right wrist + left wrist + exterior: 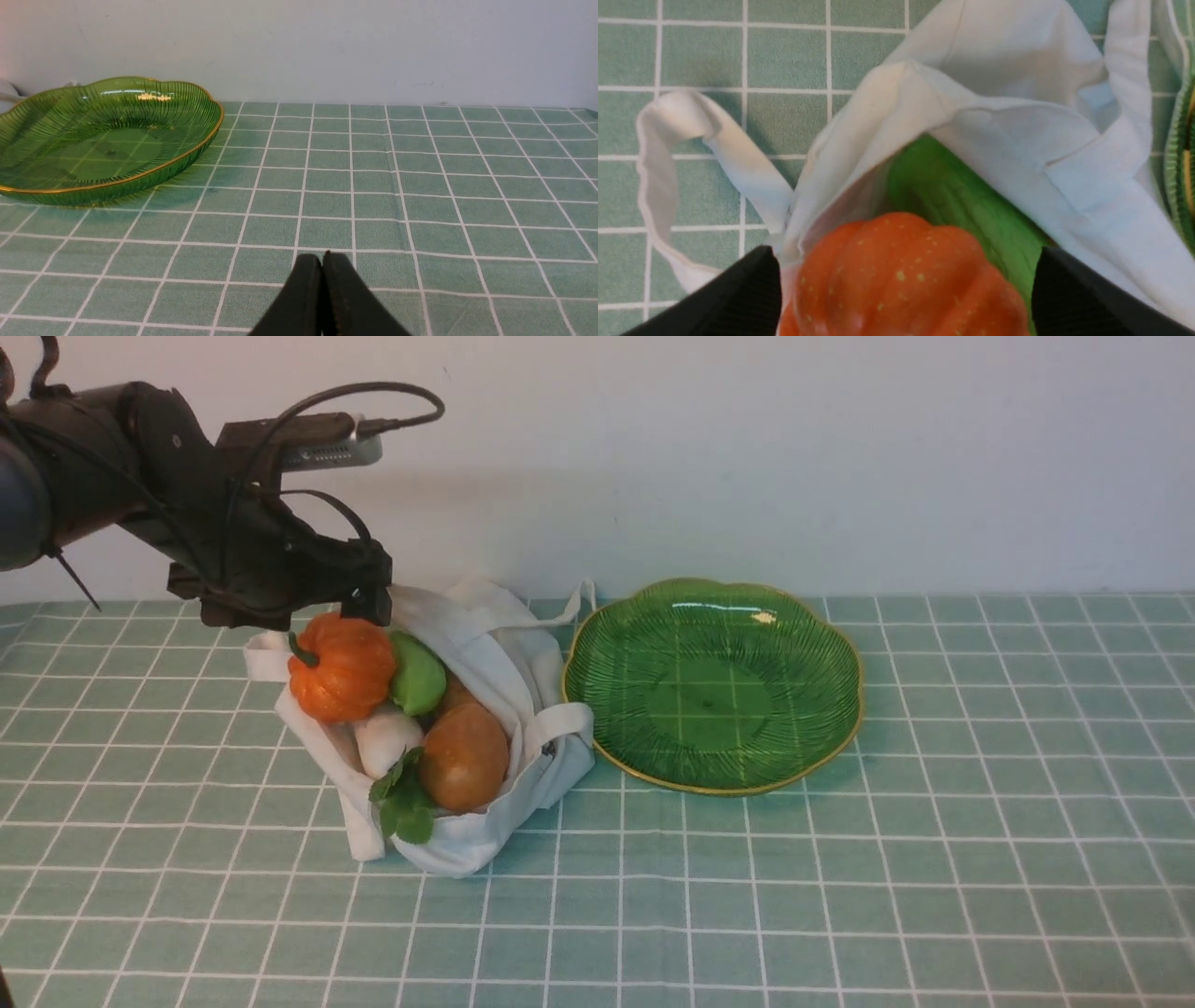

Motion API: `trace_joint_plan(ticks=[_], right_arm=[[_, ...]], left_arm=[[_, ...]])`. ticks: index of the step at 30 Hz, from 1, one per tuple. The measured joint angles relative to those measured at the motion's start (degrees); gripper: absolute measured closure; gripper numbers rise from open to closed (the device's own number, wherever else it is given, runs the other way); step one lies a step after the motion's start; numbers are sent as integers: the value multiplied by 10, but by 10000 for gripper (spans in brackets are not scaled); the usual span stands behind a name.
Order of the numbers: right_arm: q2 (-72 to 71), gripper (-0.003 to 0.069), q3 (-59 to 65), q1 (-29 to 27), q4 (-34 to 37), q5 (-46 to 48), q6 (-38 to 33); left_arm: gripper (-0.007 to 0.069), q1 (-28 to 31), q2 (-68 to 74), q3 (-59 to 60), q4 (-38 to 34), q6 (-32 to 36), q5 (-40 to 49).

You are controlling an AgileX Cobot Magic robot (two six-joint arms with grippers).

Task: Take vegetables from cloth bag on blue coffee tablecloth place on plate.
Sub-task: 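Reach into the cloth bag and grasp the pumpkin with the left gripper, then move the orange pumpkin from the bag onto the plate with the left gripper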

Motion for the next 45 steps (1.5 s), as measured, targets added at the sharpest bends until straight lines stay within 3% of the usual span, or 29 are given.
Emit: trace_joint_plan(ticks=[7,12,26,32,35,39,45], right_arm=[[0,673,0,0,0,0,0],[0,673,0,0,0,0,0],[0,674,0,0,0,0,0],[0,674,0,0,0,0,0],[0,674,0,0,0,0,0],[0,674,0,0,0,0,0],[0,674,0,0,0,0,0]], left_arm=[[-56,0,21,0,0,0,4],[30,0,23,0,0,0,7],[31,0,-6,-6,-2,0,45],[31,-4,-53,-89,-64,10,98],[31,-29,-52,-149,-100,31,137],[31,-106,-15,-216,-118,44,173],[31,-211,88,-278,-110,59,163]])
